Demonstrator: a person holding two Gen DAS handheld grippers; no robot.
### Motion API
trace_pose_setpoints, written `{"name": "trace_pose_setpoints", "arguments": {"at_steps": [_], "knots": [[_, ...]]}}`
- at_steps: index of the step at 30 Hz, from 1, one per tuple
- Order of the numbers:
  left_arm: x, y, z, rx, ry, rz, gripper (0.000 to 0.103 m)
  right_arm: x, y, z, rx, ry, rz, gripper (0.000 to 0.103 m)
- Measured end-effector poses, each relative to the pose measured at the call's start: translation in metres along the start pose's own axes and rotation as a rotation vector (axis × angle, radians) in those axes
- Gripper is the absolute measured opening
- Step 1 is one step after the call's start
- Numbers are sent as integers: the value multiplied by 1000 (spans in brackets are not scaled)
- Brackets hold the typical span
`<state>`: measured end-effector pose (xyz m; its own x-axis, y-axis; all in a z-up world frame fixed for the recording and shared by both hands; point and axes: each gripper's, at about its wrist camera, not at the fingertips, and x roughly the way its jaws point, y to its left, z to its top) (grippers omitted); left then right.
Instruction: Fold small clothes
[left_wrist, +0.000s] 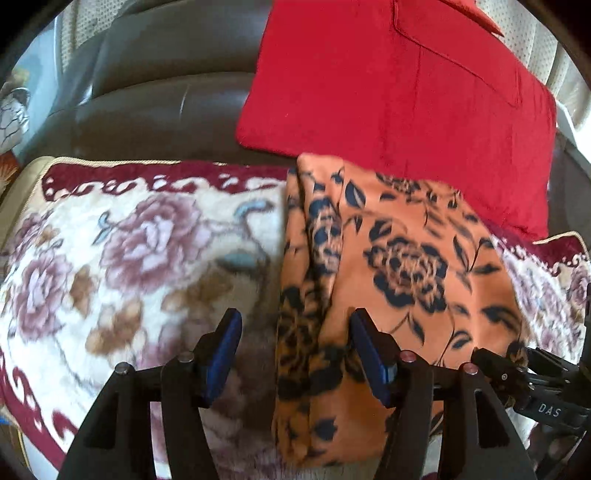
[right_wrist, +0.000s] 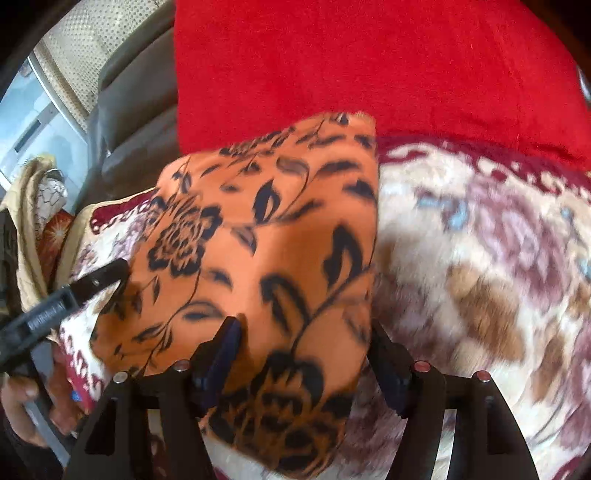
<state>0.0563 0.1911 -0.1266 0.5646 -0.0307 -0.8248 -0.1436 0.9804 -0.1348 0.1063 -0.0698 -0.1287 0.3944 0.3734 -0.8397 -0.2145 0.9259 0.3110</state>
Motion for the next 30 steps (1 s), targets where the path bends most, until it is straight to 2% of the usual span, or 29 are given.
{"name": "trace_pose_setpoints", "arguments": {"at_steps": [1, 4, 5, 15, 19, 23, 28, 30], "knots": [[5, -1, -2, 6, 4, 4, 63, 2, 1, -5, -1, 12, 8, 71], [7, -6, -6, 26, -1, 16, 63, 5, 2, -10, 1, 20, 31, 54], [6, -6, -6, 28, -4, 21, 63, 4, 2, -10, 5, 20, 30, 52], [7, -8, -6, 39, -9, 32, 63, 6, 0, -6, 13, 25, 33, 52], [6, -10, -6, 48, -13, 50, 63, 8, -4, -5, 37, 35, 54, 59], [7, -10, -6, 42, -9, 54, 63, 7, -9, -7, 62, 32, 78, 60], [9, -10, -6, 41, -5, 48, 63, 7, -10, -8, 65, 30, 86, 60], [14, -8, -7, 43, 11, 20, 63, 7, -10, -7, 60, 30, 86, 59]]}}
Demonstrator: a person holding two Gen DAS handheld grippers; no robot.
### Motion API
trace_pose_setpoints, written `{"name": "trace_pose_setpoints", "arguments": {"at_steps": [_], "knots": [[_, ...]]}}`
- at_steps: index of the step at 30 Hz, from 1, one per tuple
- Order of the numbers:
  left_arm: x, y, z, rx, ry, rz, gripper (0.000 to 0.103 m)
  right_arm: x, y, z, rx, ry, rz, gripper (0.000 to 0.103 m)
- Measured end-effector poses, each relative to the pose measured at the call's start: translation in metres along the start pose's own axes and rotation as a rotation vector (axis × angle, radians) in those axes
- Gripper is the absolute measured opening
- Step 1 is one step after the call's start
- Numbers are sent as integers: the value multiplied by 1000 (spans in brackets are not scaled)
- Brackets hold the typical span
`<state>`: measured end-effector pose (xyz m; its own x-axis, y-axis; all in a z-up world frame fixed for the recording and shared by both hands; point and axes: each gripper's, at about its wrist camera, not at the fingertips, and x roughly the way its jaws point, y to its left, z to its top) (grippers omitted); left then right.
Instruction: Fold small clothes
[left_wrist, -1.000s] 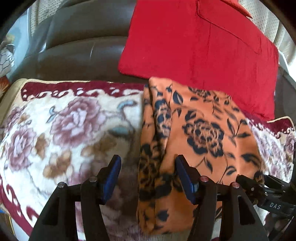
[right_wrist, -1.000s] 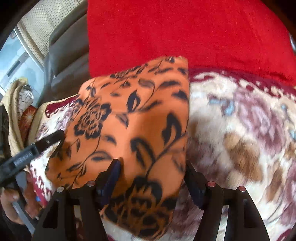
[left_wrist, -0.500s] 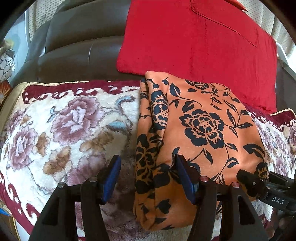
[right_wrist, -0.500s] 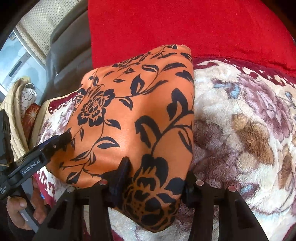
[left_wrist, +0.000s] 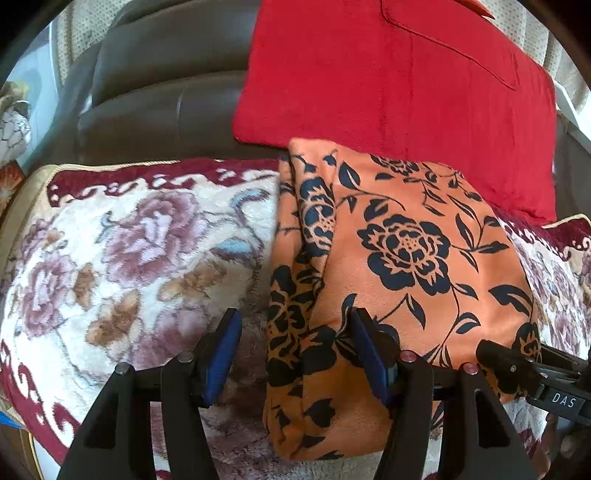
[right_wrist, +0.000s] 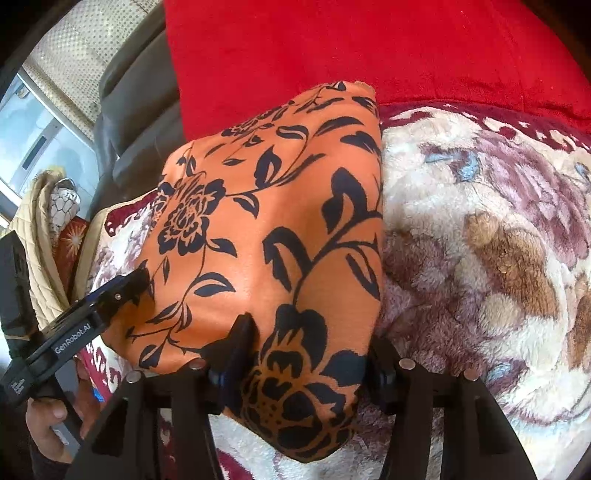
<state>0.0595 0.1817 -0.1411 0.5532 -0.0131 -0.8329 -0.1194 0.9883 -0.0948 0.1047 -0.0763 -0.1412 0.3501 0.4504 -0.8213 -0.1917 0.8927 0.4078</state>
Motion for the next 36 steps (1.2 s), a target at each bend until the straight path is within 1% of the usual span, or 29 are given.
{"name": "trace_pose_setpoints", "arguments": {"at_steps": [1, 2, 4, 6, 7, 8, 9, 10, 12, 14, 15, 16, 17, 18, 20, 22, 25, 30, 32, 36], "knots": [[5, 3, -1, -9, 20, -21, 63, -1, 1, -1, -11, -1, -4, 54], [6, 5, 0, -19, 27, -33, 63, -1, 2, -1, -21, 0, -4, 50], [0, 13, 4, -56, 29, -86, 63, -1, 3, 0, -26, 8, 2, 50], [-10, 19, 11, -88, -5, -142, 63, -5, -1, 3, -5, 19, 44, 50], [-13, 22, 15, -99, -20, -169, 64, -10, -6, 5, 23, 14, 81, 53], [-12, 24, 21, -114, -17, -200, 71, -16, -14, 9, 60, -5, 97, 63], [-9, 25, 25, -124, -10, -213, 76, -19, -19, 12, 85, -19, 106, 69], [-1, 26, 29, -135, 2, -225, 76, -23, -27, 19, 123, -52, 129, 76], [18, 25, 34, -142, 45, -237, 76, -22, -33, 32, 153, -67, 155, 76], [42, 21, 36, -145, 121, -259, 76, -9, -40, 50, 190, -60, 188, 76], [50, 18, 35, -131, 139, -257, 76, 0, -42, 57, 202, -49, 188, 76], [53, 16, 34, -115, 129, -257, 76, 12, -42, 63, 204, -24, 188, 75], [53, 15, 33, -100, 118, -253, 73, 25, -40, 67, 198, 21, 202, 67], [53, 14, 33, -100, 120, -258, 62, 35, -38, 69, 191, 49, 210, 62], [53, 13, 35, -109, 133, -284, 51, 36, -30, 69, 145, 39, 185, 44], [52, 9, 36, -111, 139, -277, 48, 33, -27, 69, 128, 36, 179, 41], [49, 2, 36, -88, 126, -250, 45, 32, -24, 69, 113, 41, 167, 40], [42, -10, 40, -64, 104, -206, 35, 31, -19, 69, 101, 39, 169, 40], [37, -18, 41, -49, 99, -177, 34, 30, -17, 70, 84, 36, 170, 39], [33, -28, 39, -30, 91, -162, 32, 22, -16, 68, 66, 29, 160, 38]]}}
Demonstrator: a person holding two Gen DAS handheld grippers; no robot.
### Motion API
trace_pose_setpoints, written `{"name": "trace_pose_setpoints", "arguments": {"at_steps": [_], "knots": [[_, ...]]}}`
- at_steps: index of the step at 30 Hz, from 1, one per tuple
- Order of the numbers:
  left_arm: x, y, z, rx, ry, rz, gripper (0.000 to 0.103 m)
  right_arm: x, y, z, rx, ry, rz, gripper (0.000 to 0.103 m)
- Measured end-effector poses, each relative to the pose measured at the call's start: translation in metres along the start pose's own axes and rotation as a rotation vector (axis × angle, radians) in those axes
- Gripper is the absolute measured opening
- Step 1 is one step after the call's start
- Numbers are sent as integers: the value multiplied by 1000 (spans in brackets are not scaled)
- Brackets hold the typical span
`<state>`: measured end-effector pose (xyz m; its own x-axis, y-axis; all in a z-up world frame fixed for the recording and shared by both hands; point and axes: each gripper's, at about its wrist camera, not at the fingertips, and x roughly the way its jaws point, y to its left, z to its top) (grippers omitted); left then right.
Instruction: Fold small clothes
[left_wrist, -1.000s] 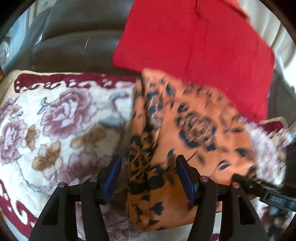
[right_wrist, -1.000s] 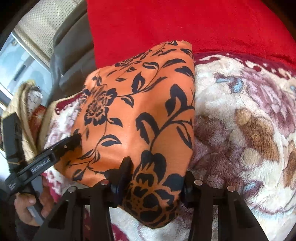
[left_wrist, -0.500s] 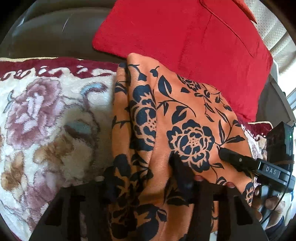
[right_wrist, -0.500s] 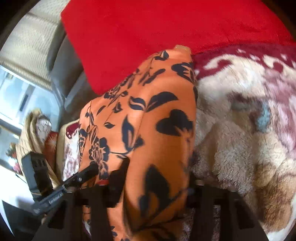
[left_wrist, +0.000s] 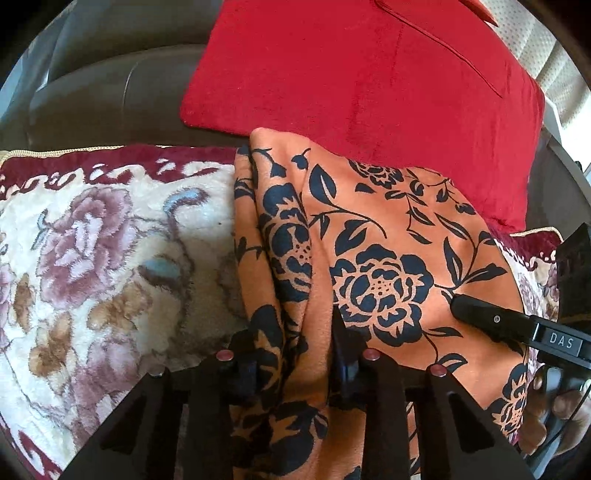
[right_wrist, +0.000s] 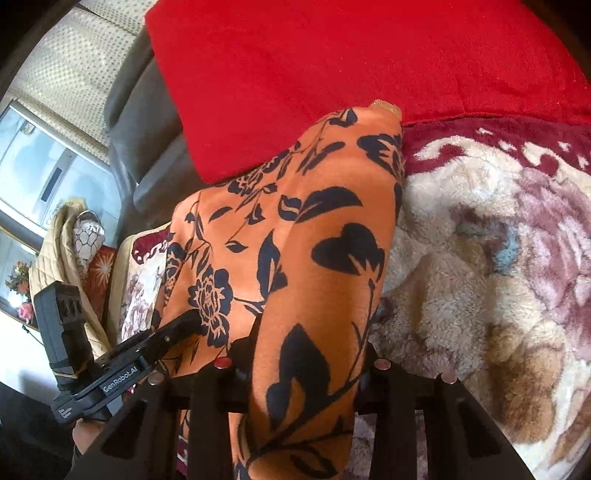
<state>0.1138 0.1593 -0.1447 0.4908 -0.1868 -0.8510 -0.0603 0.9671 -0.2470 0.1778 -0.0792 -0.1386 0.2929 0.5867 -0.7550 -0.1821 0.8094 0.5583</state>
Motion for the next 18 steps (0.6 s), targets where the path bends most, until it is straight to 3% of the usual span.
{"name": "trace_pose_setpoints", "arguments": {"at_steps": [18], "knots": [[0, -1, 2, 40, -9, 34, 30, 1, -4, 2, 14, 10, -1, 39]]}}
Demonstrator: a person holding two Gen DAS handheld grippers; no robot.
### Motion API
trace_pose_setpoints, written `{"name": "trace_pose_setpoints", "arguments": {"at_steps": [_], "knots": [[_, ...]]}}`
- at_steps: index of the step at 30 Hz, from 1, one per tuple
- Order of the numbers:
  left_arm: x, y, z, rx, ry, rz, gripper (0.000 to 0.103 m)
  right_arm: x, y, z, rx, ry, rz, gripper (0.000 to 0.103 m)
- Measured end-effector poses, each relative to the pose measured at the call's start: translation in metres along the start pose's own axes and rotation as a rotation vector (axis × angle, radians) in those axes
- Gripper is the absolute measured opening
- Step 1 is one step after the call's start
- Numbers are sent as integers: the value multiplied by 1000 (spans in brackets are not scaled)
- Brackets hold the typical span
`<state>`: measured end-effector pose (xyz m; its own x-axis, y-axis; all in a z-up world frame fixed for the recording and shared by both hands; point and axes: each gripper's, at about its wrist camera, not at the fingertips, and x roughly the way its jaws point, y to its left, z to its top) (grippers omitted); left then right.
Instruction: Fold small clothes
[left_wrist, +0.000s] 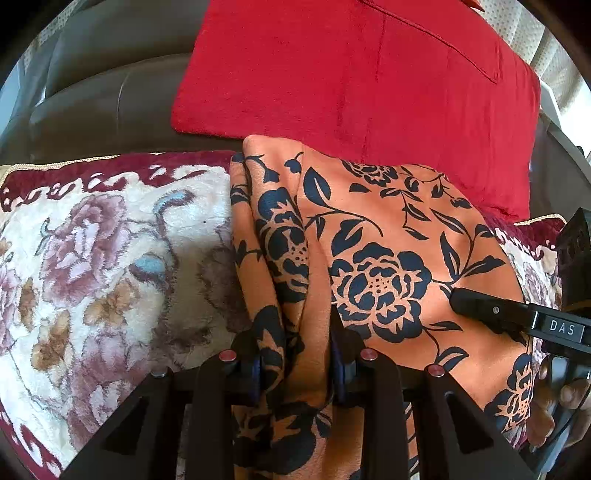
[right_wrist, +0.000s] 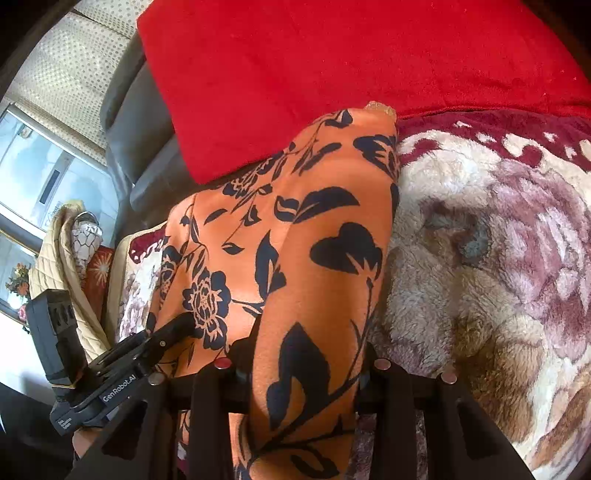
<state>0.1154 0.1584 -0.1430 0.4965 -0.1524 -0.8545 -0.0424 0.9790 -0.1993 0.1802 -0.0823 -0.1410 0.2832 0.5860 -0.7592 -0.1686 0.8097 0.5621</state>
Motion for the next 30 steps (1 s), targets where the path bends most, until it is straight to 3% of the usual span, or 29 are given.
{"name": "trace_pose_setpoints", "arguments": {"at_steps": [4, 8, 12, 15, 19, 22, 24, 25, 26, 28, 30], "knots": [[-4, 1, 2, 1, 5, -10, 33, 1, -2, -1, 9, 3, 2, 41], [-7, 15, 2, -60, -2, -63, 47, 3, -7, -1, 29, 17, 11, 46], [-7, 6, 4, -30, 5, -73, 23, 3, -1, 2, -4, 26, 4, 39], [-24, -3, 13, -56, -31, -142, 21, -21, 15, 9, -58, -5, 3, 35], [-45, -45, 26, -20, -89, -183, 21, -76, 16, 21, -95, -75, -12, 35], [-18, -64, 26, -39, -12, -176, 33, -95, -14, 24, -33, -83, -29, 40], [10, -75, 17, -10, 90, -118, 38, -94, -42, 21, 29, -103, -73, 55], [12, -75, 12, -3, 100, -122, 40, -90, -55, 17, 44, -107, -148, 61], [4, -72, 8, -5, 62, -128, 42, -86, -68, 10, 68, -97, -225, 63], [-16, -64, 2, -4, 8, -101, 53, -92, -78, -4, 113, -120, -196, 65], [-40, -57, -4, 1, -40, -63, 61, -105, -63, -14, 65, -165, -274, 65]]}}
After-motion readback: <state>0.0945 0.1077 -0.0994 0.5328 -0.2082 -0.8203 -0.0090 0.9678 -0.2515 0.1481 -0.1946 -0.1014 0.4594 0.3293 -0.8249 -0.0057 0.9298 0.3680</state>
